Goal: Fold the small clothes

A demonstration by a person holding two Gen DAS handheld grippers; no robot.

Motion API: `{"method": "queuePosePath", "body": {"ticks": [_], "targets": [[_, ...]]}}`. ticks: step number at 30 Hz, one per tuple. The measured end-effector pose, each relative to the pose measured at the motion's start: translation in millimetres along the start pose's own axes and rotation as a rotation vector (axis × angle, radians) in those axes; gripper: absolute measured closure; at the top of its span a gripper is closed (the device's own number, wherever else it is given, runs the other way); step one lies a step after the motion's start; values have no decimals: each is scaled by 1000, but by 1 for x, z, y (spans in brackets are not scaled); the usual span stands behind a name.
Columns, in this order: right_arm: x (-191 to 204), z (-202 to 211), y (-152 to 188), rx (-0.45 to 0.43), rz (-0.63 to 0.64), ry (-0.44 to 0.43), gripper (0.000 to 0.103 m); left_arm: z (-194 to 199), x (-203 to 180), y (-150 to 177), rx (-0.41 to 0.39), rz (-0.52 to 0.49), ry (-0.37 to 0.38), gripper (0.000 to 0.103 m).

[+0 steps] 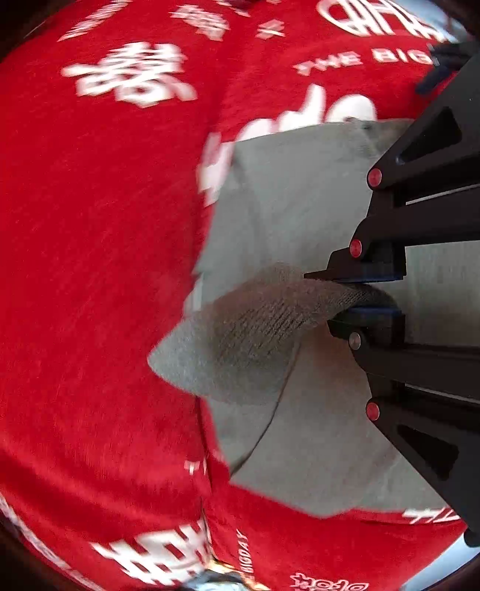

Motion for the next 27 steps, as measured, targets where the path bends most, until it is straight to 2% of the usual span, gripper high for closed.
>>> {"method": "queuePosePath", "body": {"ticks": [7, 8, 9, 10, 11, 12, 13, 14, 16, 19, 21, 27], "targets": [[-31, 6, 15, -16, -88, -11, 0, -26, -30, 38, 78, -105, -10, 93], [-34, 7, 15, -18, -95, -14, 0, -27, -31, 42, 92, -125, -7, 87], [-36, 8, 15, -24, -101, -17, 0, -28, -31, 43, 103, -139, 1, 65], [-38, 9, 15, -30, -105, -20, 0, -26, -31, 45, 117, -165, 27, 50], [-41, 11, 15, -34, -107, -22, 0, -21, -30, 45, 106, -175, 32, 28], [-43, 13, 13, -37, -109, -22, 0, -9, -26, 45, 46, -178, 29, 24], [-46, 13, 12, -39, -109, -24, 0, -1, -26, 46, 11, -184, 37, 24], [-47, 15, 11, -43, -109, -24, 0, 10, -25, 46, -7, -209, 78, 24], [-48, 19, 7, -47, -104, -19, 0, 27, -19, 46, -14, -255, 139, 24], [-46, 27, -2, -71, -99, -34, 0, 47, 13, 47, -57, -242, 120, 24], [-40, 30, -12, -91, -92, -57, 0, 48, 48, 43, -54, -167, 94, 24], [-4, 11, -53, -108, -41, -148, 0, 33, 166, 38, -11, 124, -53, 24]]}}
Point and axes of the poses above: each gripper's, at about its wrist camera, not at the fingertips, and z roughly against the way its jaws point, x to its left, y to its underside, the point moved 2 cm from there along -z, roughly the way its jaws point, and after that the axes turned 4 degrees about z, right-handed, at the moved point
